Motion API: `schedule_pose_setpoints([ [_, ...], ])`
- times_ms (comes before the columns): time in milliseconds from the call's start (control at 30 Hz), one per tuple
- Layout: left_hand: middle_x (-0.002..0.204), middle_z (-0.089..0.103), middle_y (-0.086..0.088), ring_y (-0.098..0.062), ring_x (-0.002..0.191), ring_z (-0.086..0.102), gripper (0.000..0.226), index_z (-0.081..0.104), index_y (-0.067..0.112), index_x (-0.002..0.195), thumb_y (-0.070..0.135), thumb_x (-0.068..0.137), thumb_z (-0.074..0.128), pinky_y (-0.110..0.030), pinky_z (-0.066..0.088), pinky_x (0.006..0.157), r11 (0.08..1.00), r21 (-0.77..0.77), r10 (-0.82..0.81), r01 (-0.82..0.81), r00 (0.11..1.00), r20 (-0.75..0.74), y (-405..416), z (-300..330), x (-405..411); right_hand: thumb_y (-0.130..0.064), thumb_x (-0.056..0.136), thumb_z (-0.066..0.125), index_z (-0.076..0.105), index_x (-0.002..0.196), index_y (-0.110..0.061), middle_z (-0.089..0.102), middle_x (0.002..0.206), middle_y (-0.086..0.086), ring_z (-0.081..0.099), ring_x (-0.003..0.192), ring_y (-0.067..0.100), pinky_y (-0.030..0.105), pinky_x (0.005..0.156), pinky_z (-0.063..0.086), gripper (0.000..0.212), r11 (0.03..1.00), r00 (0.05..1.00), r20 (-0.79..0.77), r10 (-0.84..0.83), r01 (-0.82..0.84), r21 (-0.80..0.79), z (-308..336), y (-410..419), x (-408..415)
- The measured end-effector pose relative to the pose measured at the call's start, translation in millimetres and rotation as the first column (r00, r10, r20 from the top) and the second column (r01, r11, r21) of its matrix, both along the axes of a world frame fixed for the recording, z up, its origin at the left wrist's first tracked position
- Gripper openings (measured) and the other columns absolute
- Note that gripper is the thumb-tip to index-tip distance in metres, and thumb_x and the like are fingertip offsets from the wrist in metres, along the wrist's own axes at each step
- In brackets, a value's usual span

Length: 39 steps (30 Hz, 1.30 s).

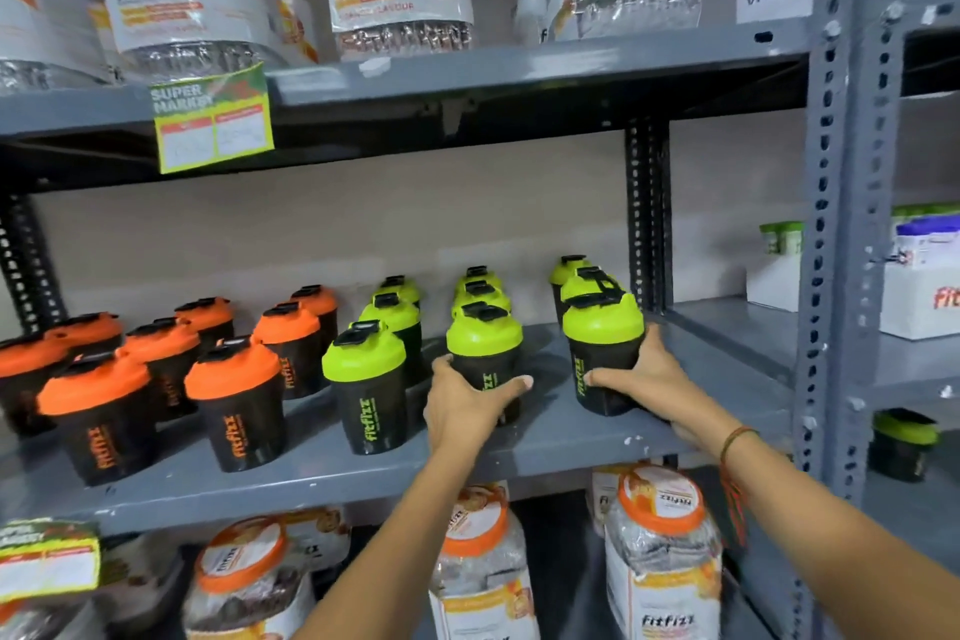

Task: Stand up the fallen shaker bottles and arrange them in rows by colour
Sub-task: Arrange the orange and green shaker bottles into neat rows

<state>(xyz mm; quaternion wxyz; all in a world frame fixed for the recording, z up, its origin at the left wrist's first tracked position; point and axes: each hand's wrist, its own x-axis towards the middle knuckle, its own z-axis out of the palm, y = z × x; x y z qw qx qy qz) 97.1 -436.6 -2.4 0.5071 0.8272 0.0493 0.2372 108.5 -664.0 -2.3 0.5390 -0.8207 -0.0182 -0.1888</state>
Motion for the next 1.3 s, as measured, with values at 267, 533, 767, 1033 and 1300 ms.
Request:
schedule_pose_setpoints([
  [267,0.102,0.072,0.008,-0.007,0.093,0.067,0.074,0.061,0.029,0.104,0.051,0.04,0.09,-0.034,0.055,0.086,0.96,-0.112,-0.254,0.256,0.967,0.033,10.2,-2.0,-5.0,-0.045,0.047,0.095,0.033,0.13,-0.028,0.059,0.12,-0.009,0.058,0.11,0.007,0.034,0.094,0.049,0.106,0.986,0.991,0.019,0.136,-0.137,0.099,-2.2,-16.5,-5.0],
  [533,0.113,0.066,0.006,-0.011,0.103,0.063,0.095,0.052,0.024,0.119,0.054,0.038,0.09,-0.039,0.052,0.094,0.969,-0.116,-0.217,0.217,0.976,0.012,10.6,-2.2,-9.0,-0.039,0.048,0.092,0.042,0.133,-0.029,0.067,0.121,-0.008,0.066,0.106,0.004,0.024,0.085,0.053,0.099,0.958,0.966,-0.01,0.257,-0.254,0.134,-2.5,-33.0,-4.2],
  [767,0.104,0.069,0.006,-0.017,0.098,0.064,0.078,0.059,0.028,0.102,0.072,0.04,0.077,-0.038,0.051,0.085,0.997,0.057,-0.057,0.054,0.997,0.044,-1.7,-1.7,-20.3,-0.052,0.039,0.097,0.053,0.121,-0.038,0.069,0.125,-0.008,0.067,0.112,0.008,0.038,0.1,0.053,0.094,0.961,0.966,0.047,0.255,-0.259,0.099,-4.7,-39.7,-6.3],
  [1033,0.107,0.069,0.005,-0.018,0.099,0.064,0.082,0.059,0.026,0.105,0.074,0.04,0.075,-0.04,0.052,0.087,0.997,0.076,-0.006,0.001,0.998,0.069,-0.1,-2.7,-25.1,-0.048,0.046,0.099,0.059,0.119,-0.045,0.071,0.123,-0.013,0.067,0.115,0.01,0.046,0.102,0.052,0.083,0.95,0.953,0.052,0.297,-0.301,0.087,-8.8,-47.9,-6.4],
  [1300,0.109,0.068,0.003,-0.019,0.1,0.063,0.08,0.059,0.025,0.108,0.07,0.045,0.078,-0.042,0.053,0.088,0.997,0.072,-0.015,0.011,0.998,0.064,0.4,-3.5,-25.6,-0.049,0.049,0.097,0.06,0.12,-0.046,0.07,0.125,-0.015,0.066,0.116,0.01,0.047,0.104,0.051,0.08,0.942,0.947,0.057,0.317,-0.322,0.093,-10.2,-49.7,-6.7],
])
